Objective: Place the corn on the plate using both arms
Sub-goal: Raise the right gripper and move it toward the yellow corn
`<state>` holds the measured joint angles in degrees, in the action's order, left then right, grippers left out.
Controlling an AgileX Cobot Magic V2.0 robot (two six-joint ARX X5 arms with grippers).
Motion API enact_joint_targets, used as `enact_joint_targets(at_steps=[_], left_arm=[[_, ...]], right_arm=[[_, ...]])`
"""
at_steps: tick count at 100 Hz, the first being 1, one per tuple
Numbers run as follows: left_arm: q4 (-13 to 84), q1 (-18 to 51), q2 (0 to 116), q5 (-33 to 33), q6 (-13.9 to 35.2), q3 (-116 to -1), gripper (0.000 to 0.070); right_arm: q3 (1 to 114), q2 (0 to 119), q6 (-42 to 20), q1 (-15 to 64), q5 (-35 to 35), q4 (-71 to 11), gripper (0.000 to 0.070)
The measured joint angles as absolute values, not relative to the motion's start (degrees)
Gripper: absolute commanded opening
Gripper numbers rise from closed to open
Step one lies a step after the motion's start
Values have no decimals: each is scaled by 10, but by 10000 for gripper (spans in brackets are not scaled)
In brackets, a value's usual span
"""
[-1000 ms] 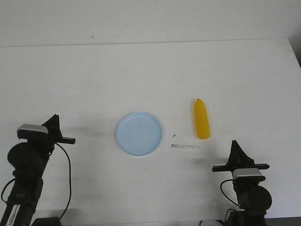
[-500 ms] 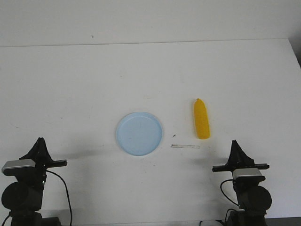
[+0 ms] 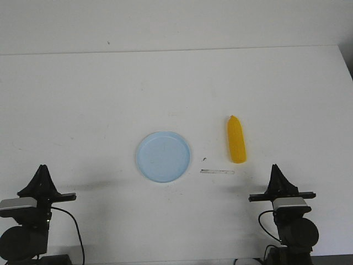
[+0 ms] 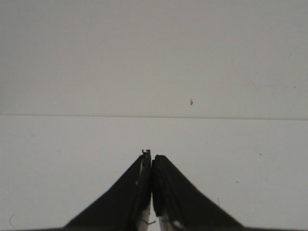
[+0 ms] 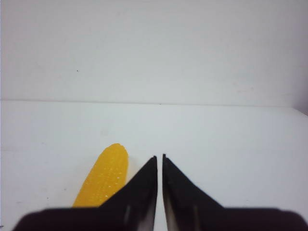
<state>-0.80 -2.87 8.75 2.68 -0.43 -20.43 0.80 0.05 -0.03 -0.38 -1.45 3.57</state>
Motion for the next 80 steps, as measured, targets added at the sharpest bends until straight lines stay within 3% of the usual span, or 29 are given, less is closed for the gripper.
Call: enact_joint_targets(at_steps=[41, 60, 80], left_arm=[[-8, -29, 86, 27, -4, -204, 3], [-8, -29, 86, 27, -4, -204, 3], [-8, -29, 86, 27, -4, -204, 3]], right_arm=[[8, 1, 0, -4, -14, 39, 15], [11, 1, -7, -4, -11, 112, 6], [111, 32, -35, -4, 48, 46, 4]])
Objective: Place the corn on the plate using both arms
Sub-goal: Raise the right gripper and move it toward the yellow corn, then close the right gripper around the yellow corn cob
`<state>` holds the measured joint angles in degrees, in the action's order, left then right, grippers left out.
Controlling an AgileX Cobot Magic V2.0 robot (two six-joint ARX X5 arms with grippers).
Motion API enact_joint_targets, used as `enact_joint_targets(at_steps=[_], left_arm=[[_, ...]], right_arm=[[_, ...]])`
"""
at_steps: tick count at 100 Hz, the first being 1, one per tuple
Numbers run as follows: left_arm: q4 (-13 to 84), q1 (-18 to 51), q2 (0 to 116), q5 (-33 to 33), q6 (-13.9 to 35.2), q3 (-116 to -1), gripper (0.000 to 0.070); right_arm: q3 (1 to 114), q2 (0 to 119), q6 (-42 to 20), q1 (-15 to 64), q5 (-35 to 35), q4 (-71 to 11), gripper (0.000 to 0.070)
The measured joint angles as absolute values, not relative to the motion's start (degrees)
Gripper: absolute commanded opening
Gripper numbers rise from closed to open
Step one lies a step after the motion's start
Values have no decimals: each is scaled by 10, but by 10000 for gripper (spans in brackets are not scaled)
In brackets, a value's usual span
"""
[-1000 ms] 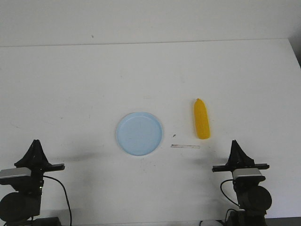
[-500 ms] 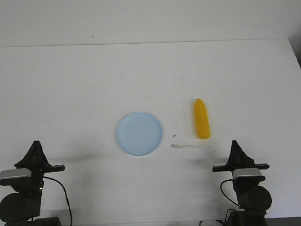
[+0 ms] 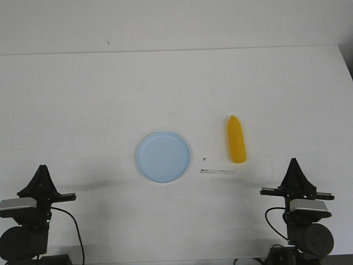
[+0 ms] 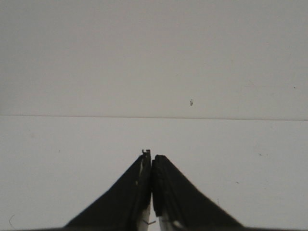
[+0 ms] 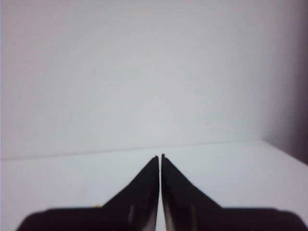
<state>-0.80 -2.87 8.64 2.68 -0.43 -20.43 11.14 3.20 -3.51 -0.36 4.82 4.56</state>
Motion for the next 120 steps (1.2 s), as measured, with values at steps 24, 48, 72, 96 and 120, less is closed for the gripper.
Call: enact_joint_targets(at_steps=[24, 48, 72, 96, 120], left_arm=[[-8, -29, 86, 27, -4, -204, 3], [-8, -29, 86, 27, -4, -204, 3], [-8, -29, 86, 27, -4, -204, 3], [-8, -29, 86, 27, -4, -204, 3], [-8, -29, 86, 27, -4, -204, 3]], right_arm=[[263, 164, -39, -4, 43, -59, 4], [376, 330, -39, 2, 31, -163, 4], [468, 512, -44, 47, 31, -245, 4], [573, 670, -76, 90, 29, -346, 5], [674, 800, -150, 104, 30, -449, 33]])
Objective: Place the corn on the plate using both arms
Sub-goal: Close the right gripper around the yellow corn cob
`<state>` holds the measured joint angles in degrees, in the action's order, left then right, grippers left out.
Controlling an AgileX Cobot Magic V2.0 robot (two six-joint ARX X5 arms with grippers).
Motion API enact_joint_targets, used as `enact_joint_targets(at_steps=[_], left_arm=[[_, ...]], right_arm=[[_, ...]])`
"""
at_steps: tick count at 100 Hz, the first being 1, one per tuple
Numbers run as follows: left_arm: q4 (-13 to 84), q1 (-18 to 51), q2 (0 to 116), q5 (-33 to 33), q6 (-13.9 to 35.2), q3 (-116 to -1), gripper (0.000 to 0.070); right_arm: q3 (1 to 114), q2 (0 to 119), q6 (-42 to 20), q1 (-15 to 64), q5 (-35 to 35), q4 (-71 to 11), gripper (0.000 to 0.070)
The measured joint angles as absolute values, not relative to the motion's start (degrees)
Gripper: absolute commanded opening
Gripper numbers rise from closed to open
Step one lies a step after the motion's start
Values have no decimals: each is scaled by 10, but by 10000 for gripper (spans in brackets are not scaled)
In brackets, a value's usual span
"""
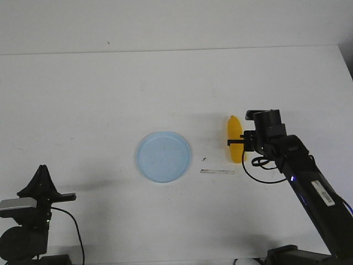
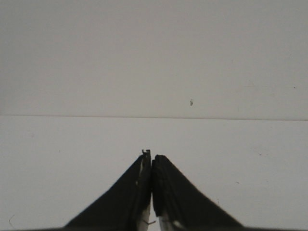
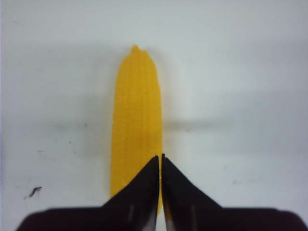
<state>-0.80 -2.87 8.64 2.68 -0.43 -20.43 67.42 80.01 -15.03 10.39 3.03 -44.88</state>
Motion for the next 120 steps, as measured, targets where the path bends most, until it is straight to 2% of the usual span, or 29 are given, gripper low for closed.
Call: enact_joint_targets(at_steps=[7, 20, 25, 29, 92, 107, 120], left_arm=[[-8, -29, 86, 27, -4, -204, 3], [-8, -29, 86, 27, -4, -204, 3], [-8, -29, 86, 27, -4, -204, 3], [-8, -29, 86, 27, -4, -204, 3], [-8, -29, 86, 27, -4, -204, 3], [-8, -29, 86, 27, -4, -204, 3], [-8, -29, 86, 27, -4, -204, 3]], right_arm=[[708, 833, -163, 111, 30, -482, 139], [757, 884, -170, 117, 30, -507, 430], [768, 898, -171, 119, 30, -506, 493], [772, 907, -171, 119, 30, -503, 515], [772, 998, -166, 119, 30, -470, 507], [772, 1021, -165, 119, 30, -470, 436], [772, 1025, -165, 119, 30, -468, 257]])
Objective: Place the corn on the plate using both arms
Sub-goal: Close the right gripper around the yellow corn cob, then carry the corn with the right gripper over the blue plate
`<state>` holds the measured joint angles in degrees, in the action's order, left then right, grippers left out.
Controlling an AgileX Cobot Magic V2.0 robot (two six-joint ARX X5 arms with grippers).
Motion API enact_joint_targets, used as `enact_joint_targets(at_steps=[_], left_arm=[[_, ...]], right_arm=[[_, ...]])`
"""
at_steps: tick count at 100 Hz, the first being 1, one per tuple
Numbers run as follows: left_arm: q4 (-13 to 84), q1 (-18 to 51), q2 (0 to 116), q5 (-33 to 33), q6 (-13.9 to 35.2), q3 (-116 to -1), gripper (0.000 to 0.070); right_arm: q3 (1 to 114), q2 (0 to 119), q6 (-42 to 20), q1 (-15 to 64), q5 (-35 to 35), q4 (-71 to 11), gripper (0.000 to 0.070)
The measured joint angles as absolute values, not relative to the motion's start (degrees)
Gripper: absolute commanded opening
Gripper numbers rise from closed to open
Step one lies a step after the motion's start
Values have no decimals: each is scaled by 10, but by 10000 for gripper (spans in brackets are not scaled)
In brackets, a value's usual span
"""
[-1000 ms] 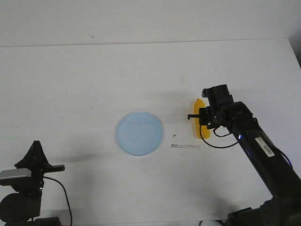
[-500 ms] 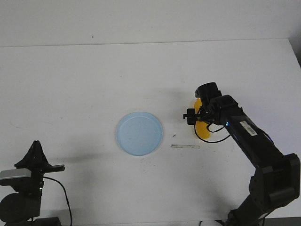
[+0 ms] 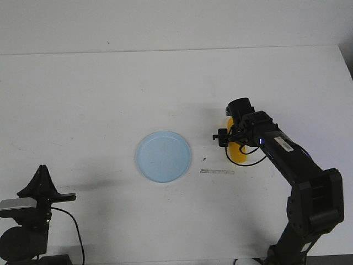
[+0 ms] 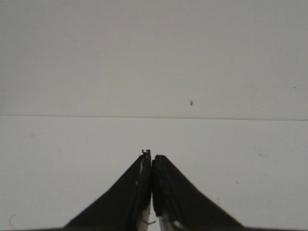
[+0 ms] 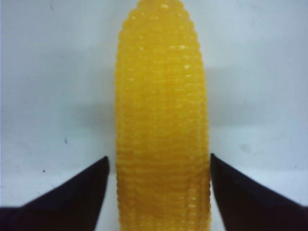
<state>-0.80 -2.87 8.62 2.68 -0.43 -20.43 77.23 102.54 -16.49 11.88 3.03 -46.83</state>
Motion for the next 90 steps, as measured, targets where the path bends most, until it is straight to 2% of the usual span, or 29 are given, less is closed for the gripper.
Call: enact_joint_targets(at_steps=[23, 41, 53, 75, 90], left_arm=[[-8, -29, 86, 27, -4, -204, 3], [-8, -29, 86, 27, -4, -204, 3], [-8, -29, 86, 27, -4, -204, 3], [-8, -29, 86, 27, -4, -204, 3], [-8, -29, 86, 27, -4, -204, 3]], right_arm=[[775, 1025, -164, 119, 30, -470, 251], [814, 1025, -164, 130, 21, -512, 251], [860, 1025, -164, 161, -40, -512, 251], [867, 1023, -170, 244, -208, -454, 252], [867, 1025, -188, 303, -232, -433, 254]])
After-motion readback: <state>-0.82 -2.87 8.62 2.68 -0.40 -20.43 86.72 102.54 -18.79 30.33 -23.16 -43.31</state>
